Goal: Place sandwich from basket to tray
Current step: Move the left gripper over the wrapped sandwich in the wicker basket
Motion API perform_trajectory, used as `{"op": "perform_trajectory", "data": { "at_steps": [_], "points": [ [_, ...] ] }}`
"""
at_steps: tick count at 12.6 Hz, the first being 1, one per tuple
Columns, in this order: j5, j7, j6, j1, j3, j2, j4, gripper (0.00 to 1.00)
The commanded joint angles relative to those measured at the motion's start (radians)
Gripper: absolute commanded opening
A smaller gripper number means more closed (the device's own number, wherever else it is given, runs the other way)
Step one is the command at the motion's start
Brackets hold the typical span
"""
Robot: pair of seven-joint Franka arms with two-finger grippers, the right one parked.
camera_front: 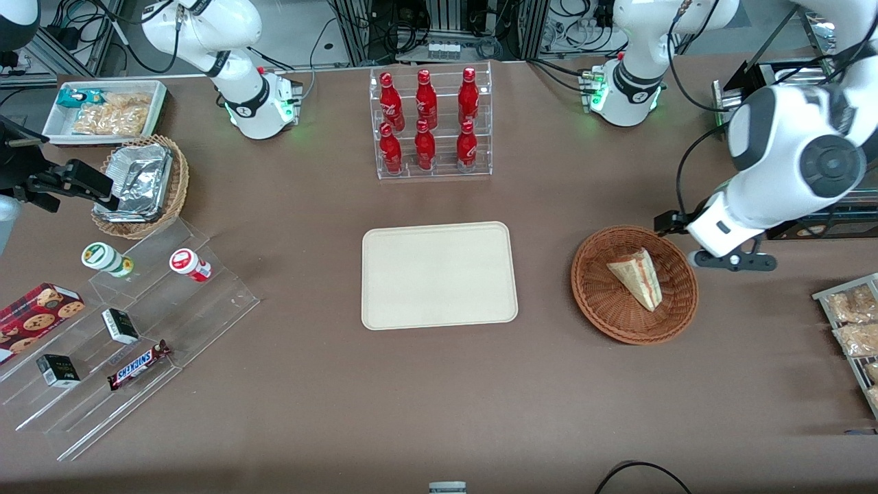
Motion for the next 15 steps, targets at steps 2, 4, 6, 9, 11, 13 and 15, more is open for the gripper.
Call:
{"op": "perform_trajectory", "data": {
  "at_steps": [2,4,6,9,11,13,15],
  "points": [
    [0.001,-0.122,0.141,-0.017,0.005,-0.036,-0.125,1.0],
    [0.001,-0.223,0.309,-0.021,0.005,-0.057,-0.234,1.0],
    [0.001,-0.395,0.37,-0.023,0.005,-0.043,-0.258,1.0],
    [0.0,-0.577,0.4,-0.023,0.005,-0.013,-0.256,1.0],
    [0.0,-0.83,0.472,-0.024,-0.01,0.036,-0.25,1.0],
    [0.001,-0.871,0.5,-0.029,-0.015,0.059,-0.251,1.0],
    [0.001,-0.87,0.505,-0.029,-0.015,0.082,-0.248,1.0]
  ]
}}
